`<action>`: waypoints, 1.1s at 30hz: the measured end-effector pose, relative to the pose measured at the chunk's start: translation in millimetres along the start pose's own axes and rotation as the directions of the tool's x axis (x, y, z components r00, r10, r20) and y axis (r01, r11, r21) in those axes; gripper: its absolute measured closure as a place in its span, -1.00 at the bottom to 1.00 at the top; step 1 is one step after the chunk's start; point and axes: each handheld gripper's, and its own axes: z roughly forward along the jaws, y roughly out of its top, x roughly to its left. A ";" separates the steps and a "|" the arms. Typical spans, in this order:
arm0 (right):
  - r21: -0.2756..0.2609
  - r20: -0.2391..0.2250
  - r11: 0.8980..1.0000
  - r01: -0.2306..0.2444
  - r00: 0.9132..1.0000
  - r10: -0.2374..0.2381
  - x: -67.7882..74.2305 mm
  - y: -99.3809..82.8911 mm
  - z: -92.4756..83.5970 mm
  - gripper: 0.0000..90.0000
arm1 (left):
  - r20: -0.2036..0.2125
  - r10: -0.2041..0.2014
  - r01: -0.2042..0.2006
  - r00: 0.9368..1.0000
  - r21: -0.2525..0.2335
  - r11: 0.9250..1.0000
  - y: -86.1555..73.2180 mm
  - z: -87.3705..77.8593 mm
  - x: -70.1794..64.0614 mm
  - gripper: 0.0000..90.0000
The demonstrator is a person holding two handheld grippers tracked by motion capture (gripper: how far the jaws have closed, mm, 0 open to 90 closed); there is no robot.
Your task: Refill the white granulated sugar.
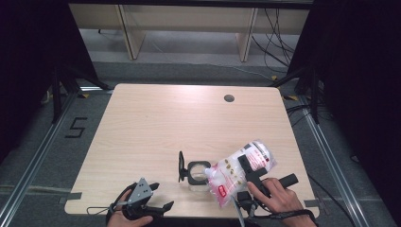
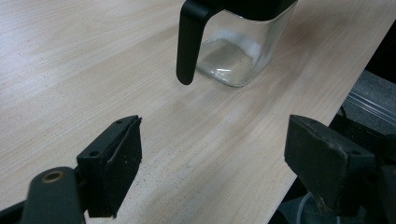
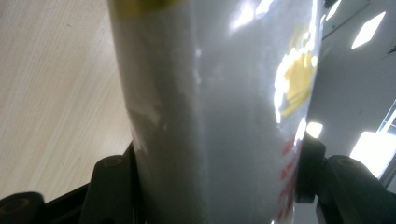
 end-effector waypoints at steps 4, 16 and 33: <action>-0.003 0.003 1.000 0.017 1.000 -0.017 -1.8 -0.3 1.0 -0.03 | 0.011 -0.015 0.015 1.000 -0.027 1.000 -0.1 0.9 -1.0 -0.59; 0.001 0.010 0.999 0.041 0.999 -0.041 -7.7 -4.0 -0.1 -0.02 | 0.016 -0.028 0.029 0.999 -0.025 0.999 -0.2 1.9 -1.9 -0.59; 0.007 -0.006 1.000 0.018 1.000 -0.018 -5.5 -5.1 1.1 -0.01 | 0.015 -0.018 0.019 1.000 -0.035 0.999 -0.1 1.7 -1.3 -0.59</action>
